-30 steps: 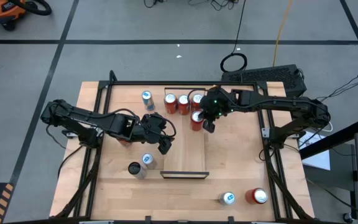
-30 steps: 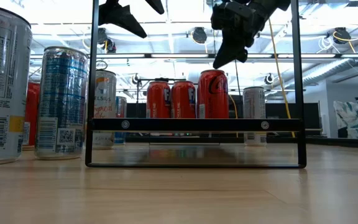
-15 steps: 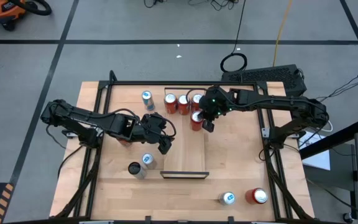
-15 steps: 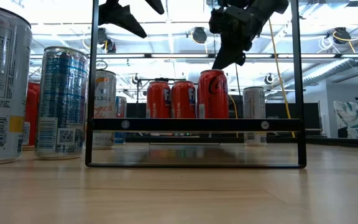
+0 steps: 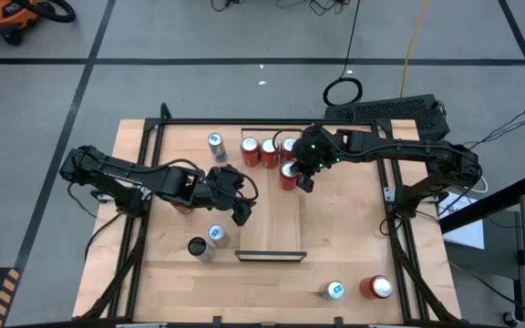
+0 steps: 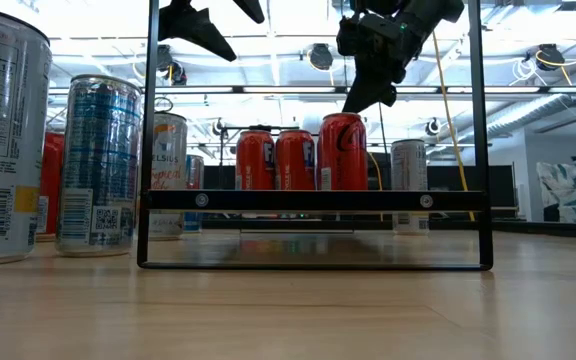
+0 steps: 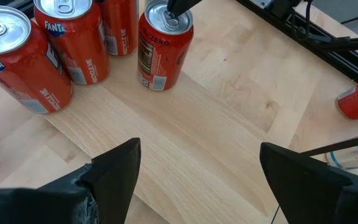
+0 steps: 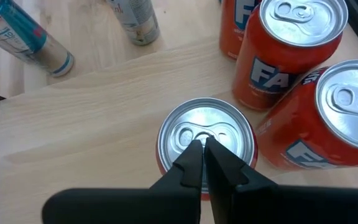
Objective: Place canned beverage on shelf
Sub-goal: Put the top right red soda can on the shelf
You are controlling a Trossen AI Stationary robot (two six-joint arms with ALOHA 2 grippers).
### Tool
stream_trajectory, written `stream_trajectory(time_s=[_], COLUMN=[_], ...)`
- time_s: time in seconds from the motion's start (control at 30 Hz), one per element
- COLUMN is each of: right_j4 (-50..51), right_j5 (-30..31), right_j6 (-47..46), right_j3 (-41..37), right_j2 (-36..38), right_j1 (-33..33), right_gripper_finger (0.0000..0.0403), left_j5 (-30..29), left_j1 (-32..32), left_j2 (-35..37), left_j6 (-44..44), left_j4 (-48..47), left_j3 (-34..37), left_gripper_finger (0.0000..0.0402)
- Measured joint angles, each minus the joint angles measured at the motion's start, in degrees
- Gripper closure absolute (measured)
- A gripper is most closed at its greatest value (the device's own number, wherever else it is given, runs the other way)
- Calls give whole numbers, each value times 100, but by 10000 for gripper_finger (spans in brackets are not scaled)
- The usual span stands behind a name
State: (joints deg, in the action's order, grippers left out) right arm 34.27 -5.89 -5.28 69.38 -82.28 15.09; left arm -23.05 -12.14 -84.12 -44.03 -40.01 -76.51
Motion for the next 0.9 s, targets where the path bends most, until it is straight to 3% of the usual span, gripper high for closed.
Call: stream_trajectory(time_s=[0.9], right_j4=[96], right_j5=[-11], right_j6=[-175], right_j3=[91], right_j2=[28], right_j1=[-4], right_gripper_finger=[403], left_j5=[0], left_j1=[0], left_j2=[0], left_j6=[91], left_j4=[2], left_j3=[0], left_gripper_finger=[73])
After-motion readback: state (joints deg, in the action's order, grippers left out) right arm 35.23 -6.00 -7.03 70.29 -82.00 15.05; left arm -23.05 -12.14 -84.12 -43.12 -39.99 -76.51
